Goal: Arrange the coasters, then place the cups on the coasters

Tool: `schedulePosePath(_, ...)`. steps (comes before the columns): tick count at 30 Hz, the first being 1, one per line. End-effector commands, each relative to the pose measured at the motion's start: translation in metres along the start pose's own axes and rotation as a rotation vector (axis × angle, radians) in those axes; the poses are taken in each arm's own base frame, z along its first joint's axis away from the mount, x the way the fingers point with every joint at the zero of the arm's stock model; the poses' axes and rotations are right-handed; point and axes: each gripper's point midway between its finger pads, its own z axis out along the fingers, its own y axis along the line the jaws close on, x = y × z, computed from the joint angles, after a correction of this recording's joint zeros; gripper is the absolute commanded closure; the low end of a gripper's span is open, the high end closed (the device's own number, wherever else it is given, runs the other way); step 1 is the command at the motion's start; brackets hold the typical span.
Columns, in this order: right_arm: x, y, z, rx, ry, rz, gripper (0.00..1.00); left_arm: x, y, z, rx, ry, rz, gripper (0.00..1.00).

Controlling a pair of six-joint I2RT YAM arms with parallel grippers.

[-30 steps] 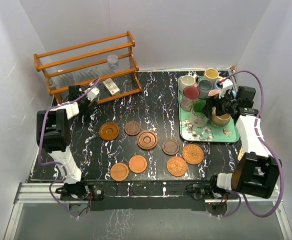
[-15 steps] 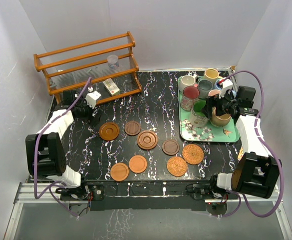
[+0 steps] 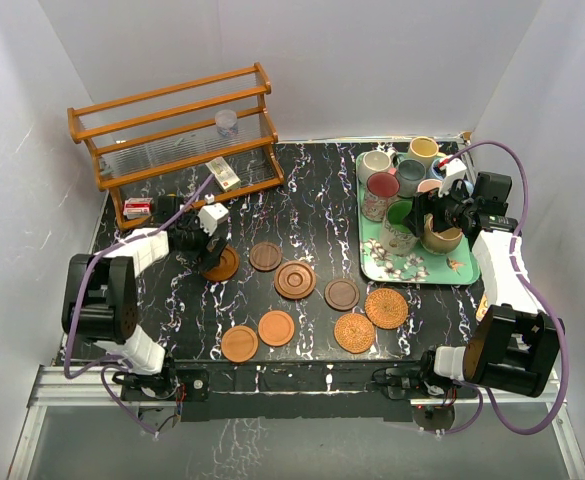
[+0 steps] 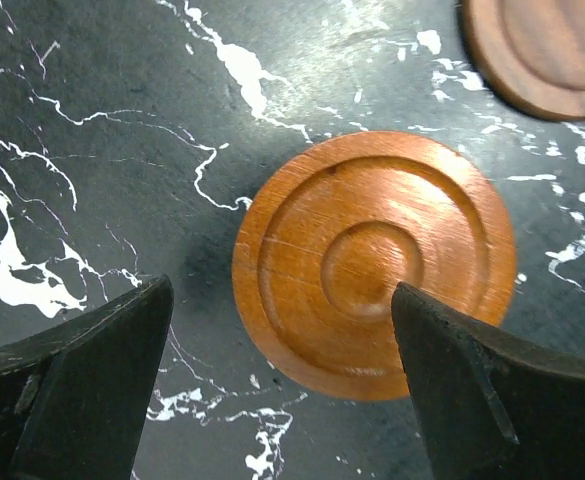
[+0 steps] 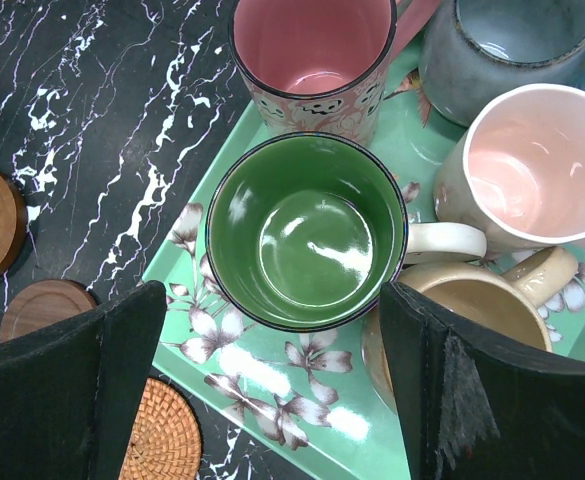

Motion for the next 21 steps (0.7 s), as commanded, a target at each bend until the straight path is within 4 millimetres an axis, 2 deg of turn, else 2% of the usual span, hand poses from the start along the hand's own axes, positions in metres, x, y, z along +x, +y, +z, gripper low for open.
schedulePosePath(1, -0.008, -0.001, 0.0, 0.002, -0.031, -0.033, 0.14, -0.006, 0.024, 0.009, -0.082, 0.008, 0.005, 0.12)
schedulePosePath(8, -0.006, -0.004, 0.002, 0.01, -0.021, -0.03, 0.13, 0.002, 0.058, 0.018, -0.209, 0.08, 0.011, 0.13)
schedulePosePath(18, -0.004, -0.006, 0.003, 0.017, -0.015, -0.03, 0.12, -0.023, 0.082, 0.029, -0.262, 0.024, -0.065, 0.17)
schedulePosePath(21, -0.004, -0.006, 0.002, 0.02, -0.014, -0.031, 0.12, -0.029, 0.087, 0.027, -0.278, 0.019, -0.074, 0.16)
